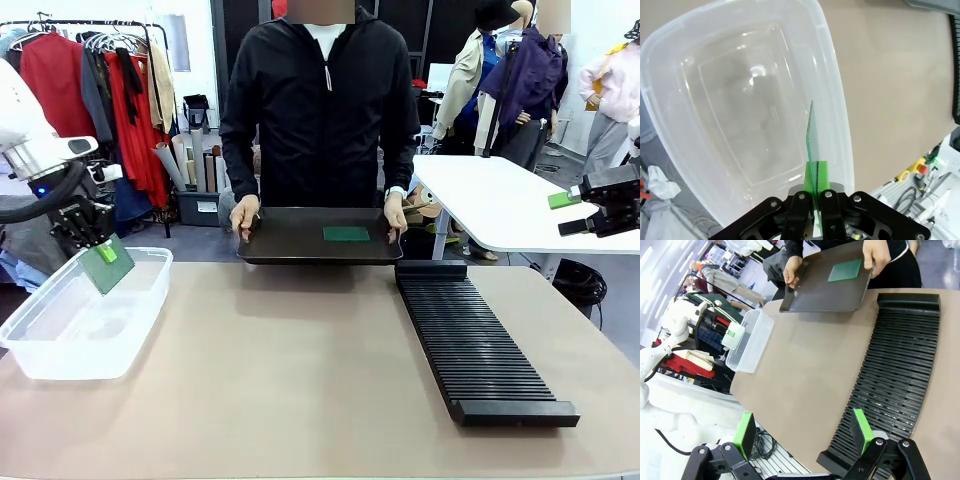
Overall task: Sort PCBs into racks and boxes based on the side picked up.
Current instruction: If the short side of the Blank PCB is picked up, insert it into the PCB Rack ; if the long side is picked up, place it in the Organizing box.
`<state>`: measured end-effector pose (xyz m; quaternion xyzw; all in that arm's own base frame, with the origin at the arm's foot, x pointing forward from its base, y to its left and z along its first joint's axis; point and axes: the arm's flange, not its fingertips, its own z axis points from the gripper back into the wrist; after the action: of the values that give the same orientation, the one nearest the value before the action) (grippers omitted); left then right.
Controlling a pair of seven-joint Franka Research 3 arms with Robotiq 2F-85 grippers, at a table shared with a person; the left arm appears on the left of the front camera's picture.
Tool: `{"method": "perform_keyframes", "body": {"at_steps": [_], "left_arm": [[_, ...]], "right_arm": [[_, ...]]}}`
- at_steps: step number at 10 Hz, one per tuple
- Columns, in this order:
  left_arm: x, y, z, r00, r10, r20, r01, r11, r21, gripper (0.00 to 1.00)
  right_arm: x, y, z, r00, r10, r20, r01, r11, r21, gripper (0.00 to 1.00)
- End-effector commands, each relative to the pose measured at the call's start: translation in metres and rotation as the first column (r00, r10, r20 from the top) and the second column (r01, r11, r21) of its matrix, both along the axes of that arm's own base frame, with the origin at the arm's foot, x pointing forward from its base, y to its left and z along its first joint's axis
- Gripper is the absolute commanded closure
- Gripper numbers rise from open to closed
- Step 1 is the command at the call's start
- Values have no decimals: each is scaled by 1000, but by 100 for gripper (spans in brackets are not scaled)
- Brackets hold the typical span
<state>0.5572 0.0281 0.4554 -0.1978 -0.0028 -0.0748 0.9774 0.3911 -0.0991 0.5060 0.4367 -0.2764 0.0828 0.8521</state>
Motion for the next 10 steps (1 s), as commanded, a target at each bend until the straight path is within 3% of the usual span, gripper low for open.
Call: {"method": "perform_keyframes", "body": {"at_steps": [1, 10], "left_arm": [[0, -3, -23, 999, -6, 36, 5, 1000, 28, 100], [-4, -1, -97, 996, 20, 83, -14, 998, -68, 100]], "right_arm": [[0, 1, 1, 1000, -2, 1, 2, 1000, 5, 0], [0, 1, 1, 1000, -2, 1, 2, 1000, 5, 0]]}}
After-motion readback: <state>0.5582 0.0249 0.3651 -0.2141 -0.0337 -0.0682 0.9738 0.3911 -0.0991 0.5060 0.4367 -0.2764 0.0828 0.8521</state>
